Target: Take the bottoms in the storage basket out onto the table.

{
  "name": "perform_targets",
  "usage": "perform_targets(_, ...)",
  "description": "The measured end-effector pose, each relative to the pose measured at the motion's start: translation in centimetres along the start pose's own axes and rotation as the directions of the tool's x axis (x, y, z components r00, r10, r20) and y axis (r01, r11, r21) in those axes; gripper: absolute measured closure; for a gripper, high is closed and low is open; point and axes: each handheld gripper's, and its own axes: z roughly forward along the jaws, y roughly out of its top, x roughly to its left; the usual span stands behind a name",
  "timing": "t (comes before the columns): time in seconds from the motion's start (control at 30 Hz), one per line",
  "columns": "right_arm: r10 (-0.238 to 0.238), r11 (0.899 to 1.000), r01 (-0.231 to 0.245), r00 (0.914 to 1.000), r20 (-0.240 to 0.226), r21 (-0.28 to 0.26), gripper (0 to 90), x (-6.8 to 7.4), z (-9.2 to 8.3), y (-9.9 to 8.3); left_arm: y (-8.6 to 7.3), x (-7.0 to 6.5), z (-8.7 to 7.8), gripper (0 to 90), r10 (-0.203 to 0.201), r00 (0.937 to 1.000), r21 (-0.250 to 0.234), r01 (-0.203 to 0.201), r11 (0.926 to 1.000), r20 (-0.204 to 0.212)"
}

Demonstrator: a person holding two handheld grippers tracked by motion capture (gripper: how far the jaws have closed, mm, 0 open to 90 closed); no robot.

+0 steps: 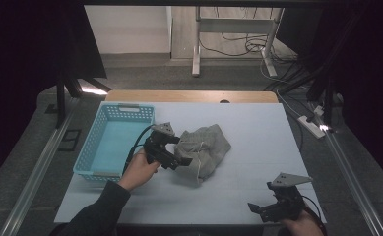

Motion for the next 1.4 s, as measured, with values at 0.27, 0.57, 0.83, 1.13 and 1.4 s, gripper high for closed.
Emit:
perform_targets(0.27, 0.004, 1.0, -0.004, 1.0, -0.002, -0.003, 0.0, 0.0, 0.0, 0.0, -0.5, -0.4, -0.2, 0.0, 0.008, 1.0, 0.006, -0.008, 1.0, -0.005)
perform_targets(0.57, 0.006, 1.0, -0.006, 1.0, -0.001, -0.004, 0.0, 0.0, 0.0, 0.0, -1.0, -0.8, -0.6, 0.0, 0.016, 0.9998, 0.01, -0.016, 0.9998, -0.014)
perform_targets(0.83, 0.007, 1.0, -0.007, 1.0, -0.003, -0.004, 0.0, 0.0, 0.0, 0.0, -1.7, -0.9, -1.1, 0.3, 0.005, 0.9998, 0.004, -0.005, 1.0, -0.018)
perform_targets(1.13, 0.005, 1.0, -0.005, 1.0, -0.004, -0.005, 0.0, 0.0, -0.1, 0.0, -2.1, -1.2, -1.6, 0.2, 0.004, 0.9999, -0.01, -0.004, 0.9999, -0.015)
perform_targets(1.4, 0.001, 1.0, -0.001, 1.0, -0.001, -0.007, 0.0, 0.0, 0.0, 0.0, -2.5, -1.4, -1.9, 0.1, 0.0, 0.9998, -0.011, -0.001, 0.9999, -0.021)
